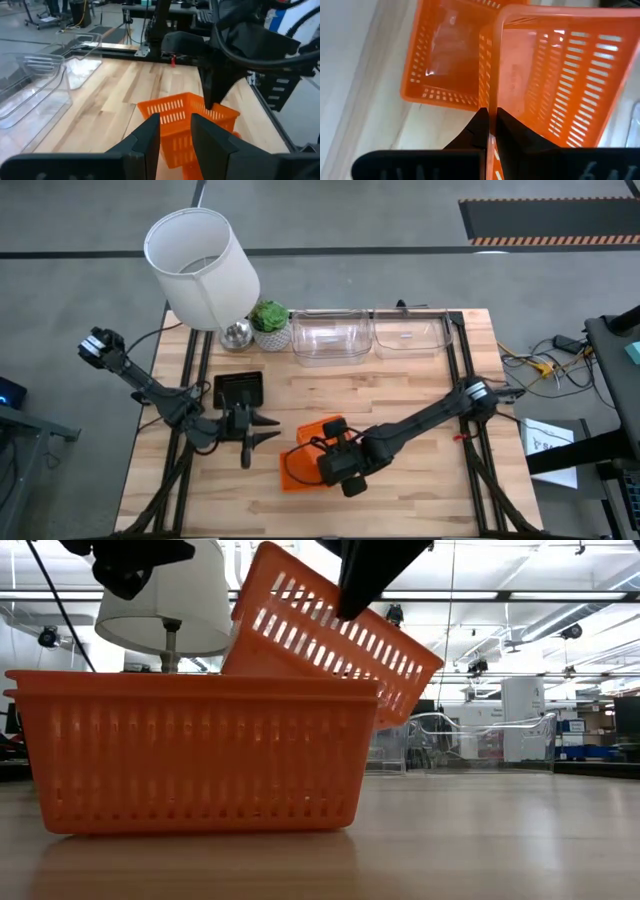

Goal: Stack baskets by color
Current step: Stack the orange bin on the stacked orange bins

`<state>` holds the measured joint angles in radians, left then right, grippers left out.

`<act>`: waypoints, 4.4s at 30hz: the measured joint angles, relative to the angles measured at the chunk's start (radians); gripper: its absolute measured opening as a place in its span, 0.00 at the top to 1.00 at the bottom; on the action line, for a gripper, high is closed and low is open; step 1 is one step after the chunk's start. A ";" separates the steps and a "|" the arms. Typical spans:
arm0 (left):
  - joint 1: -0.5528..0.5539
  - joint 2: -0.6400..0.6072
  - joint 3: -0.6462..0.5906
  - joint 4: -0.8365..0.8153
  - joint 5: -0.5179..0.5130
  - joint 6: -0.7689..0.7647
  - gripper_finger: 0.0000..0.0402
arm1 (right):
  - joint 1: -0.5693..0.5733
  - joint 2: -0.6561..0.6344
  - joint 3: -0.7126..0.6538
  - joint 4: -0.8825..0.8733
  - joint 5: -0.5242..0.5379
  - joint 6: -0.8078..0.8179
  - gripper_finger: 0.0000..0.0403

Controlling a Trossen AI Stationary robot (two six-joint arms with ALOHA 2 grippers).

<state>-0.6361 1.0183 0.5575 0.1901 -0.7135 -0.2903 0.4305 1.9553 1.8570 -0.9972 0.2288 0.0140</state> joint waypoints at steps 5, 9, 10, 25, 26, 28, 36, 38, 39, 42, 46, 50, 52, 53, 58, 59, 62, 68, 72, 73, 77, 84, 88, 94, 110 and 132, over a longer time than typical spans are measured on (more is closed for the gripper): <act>-0.020 0.020 0.000 0.046 0.001 0.074 0.77 | 0.002 0.085 0.132 -0.111 0.000 -0.015 0.97; -0.022 0.045 0.000 0.094 0.002 0.114 0.77 | 0.003 0.136 0.213 -0.139 -0.001 -0.039 0.97; -0.022 0.054 0.000 0.100 0.003 0.119 0.77 | 0.004 0.145 0.230 -0.145 -0.001 -0.047 0.96; -0.044 0.247 0.143 0.126 0.110 0.277 0.62 | 0.011 0.166 0.313 -0.204 0.034 -0.092 0.97; -0.041 0.268 0.158 0.128 0.109 0.278 0.59 | 0.011 0.166 0.313 -0.204 0.034 -0.093 0.98; -0.035 0.308 0.180 0.124 0.108 0.281 0.54 | 0.011 0.166 0.312 -0.203 0.034 -0.093 0.98; -0.018 0.409 0.202 0.113 0.054 0.295 0.48 | 0.023 0.161 0.311 -0.271 0.052 -0.076 0.98; -0.018 0.405 0.198 0.090 -0.007 0.259 0.48 | 0.025 0.149 0.310 -0.340 0.071 -0.020 0.98; -0.018 0.398 0.194 0.077 -0.033 0.243 0.48 | 0.026 0.139 0.310 -0.371 0.080 0.009 0.98; -0.007 0.376 0.180 0.047 -0.091 0.219 0.48 | 0.038 0.099 0.284 -0.415 0.093 0.078 0.98; 0.061 0.345 0.174 0.045 -0.091 0.189 0.48 | 0.073 0.032 0.205 -0.402 0.084 0.144 0.98; 0.177 0.329 0.176 0.018 0.096 0.163 0.51 | 0.100 -0.085 0.069 -0.337 0.083 0.213 0.98; 0.243 0.330 0.176 0.018 0.200 0.150 0.53 | 0.113 -0.155 -0.024 -0.269 0.086 0.240 0.98; 0.274 0.333 0.176 0.018 0.235 0.138 0.54 | 0.119 -0.188 -0.075 -0.226 0.086 0.254 0.98; 0.402 0.336 0.175 -0.026 0.386 0.082 0.56 | 0.135 -0.361 -0.333 -0.011 0.085 0.275 0.98; 0.420 0.336 0.175 -0.030 0.433 0.074 0.56 | 0.135 -0.390 -0.382 0.030 0.086 0.275 0.98; 0.471 0.336 0.175 -0.038 0.549 0.035 0.56 | 0.135 -0.467 -0.516 0.142 0.085 0.275 0.98; 0.545 0.337 0.171 -0.097 0.645 0.005 0.56 | 0.135 -0.586 -0.710 0.295 0.085 0.275 0.98; 0.564 0.342 0.167 -0.097 0.686 -0.020 0.56 | 0.135 -0.639 -0.793 0.358 0.084 0.277 0.98; 0.565 0.346 0.167 -0.095 0.686 -0.020 0.56 | 0.135 -0.651 -0.807 0.365 0.084 0.281 0.98; 0.565 0.384 0.168 -0.095 0.700 -0.048 0.56 | 0.135 -0.681 -0.853 0.394 0.084 0.282 0.98; 0.565 0.441 0.171 -0.089 0.706 -0.071 0.56 | 0.134 -0.684 -0.865 0.405 0.085 0.283 0.98; 0.565 0.440 0.174 -0.093 0.708 -0.060 0.61 | 0.134 -0.684 -0.865 0.405 0.085 0.283 0.98; 0.565 0.438 0.174 -0.091 0.716 -0.029 0.82 | 0.134 -0.684 -0.865 0.405 0.086 0.283 0.98; 0.507 0.337 0.211 -0.236 0.731 0.087 0.98 | 0.134 -0.684 -0.932 0.463 0.087 0.313 0.98; 0.510 0.578 0.201 -0.188 0.514 0.221 0.72 | 0.134 -0.684 -0.945 0.464 0.114 0.330 0.98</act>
<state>-0.1257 1.5967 0.7586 0.0026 -0.1991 -0.0689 0.5648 1.2716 0.9124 -0.5330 0.3424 0.3438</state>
